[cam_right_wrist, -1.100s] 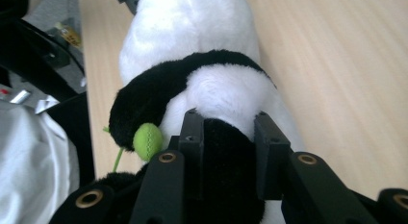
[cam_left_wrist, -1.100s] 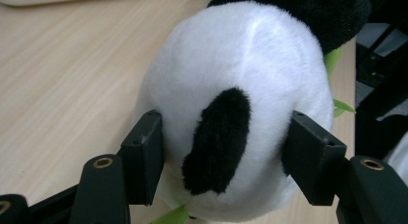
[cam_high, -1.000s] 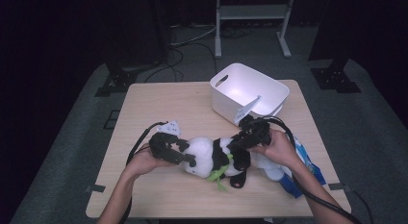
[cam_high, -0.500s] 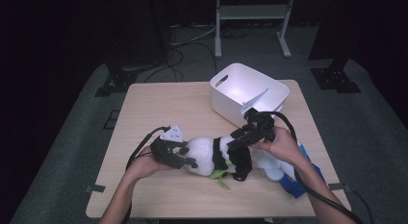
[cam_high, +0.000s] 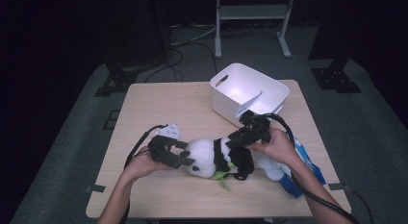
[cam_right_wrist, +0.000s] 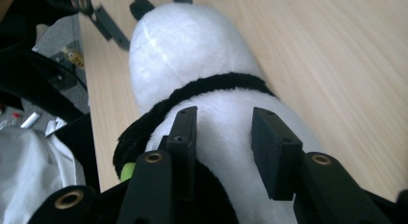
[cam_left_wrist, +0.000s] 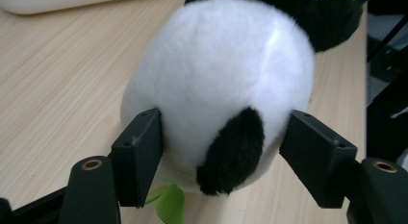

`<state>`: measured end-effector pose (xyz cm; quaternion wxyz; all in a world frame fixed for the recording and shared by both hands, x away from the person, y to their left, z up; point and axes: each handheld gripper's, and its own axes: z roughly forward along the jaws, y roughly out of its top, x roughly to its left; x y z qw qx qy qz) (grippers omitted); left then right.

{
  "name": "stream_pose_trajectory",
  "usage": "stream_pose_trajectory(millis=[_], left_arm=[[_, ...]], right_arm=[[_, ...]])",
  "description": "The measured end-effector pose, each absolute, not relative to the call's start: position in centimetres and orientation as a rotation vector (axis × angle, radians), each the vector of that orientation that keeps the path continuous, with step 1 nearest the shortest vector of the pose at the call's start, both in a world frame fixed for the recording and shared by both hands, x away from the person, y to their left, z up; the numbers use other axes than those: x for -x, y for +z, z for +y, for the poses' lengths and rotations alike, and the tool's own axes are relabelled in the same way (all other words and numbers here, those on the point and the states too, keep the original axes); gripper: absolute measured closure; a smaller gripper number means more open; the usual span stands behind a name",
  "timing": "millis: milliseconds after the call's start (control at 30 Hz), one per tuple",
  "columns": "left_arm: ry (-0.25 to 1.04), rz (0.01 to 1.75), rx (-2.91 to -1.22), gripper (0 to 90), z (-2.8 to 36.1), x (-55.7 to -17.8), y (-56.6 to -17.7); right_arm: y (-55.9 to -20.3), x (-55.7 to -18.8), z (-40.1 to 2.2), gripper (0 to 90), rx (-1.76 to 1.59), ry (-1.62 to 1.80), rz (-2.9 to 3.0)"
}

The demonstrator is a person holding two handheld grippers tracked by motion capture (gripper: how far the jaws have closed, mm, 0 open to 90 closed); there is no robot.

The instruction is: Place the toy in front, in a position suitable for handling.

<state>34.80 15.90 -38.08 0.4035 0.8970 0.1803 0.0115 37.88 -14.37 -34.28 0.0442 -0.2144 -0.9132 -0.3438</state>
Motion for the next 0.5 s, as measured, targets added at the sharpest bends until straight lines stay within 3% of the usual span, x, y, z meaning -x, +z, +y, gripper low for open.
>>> stream_pose_trajectory(millis=[500], left_arm=[[-0.007, 0.424, -2.266, 29.9, 14.2, -35.0, -36.8]], right_arm=[[-34.7, -36.5, -13.9, 62.6, 0.560, -1.008, -2.836]])
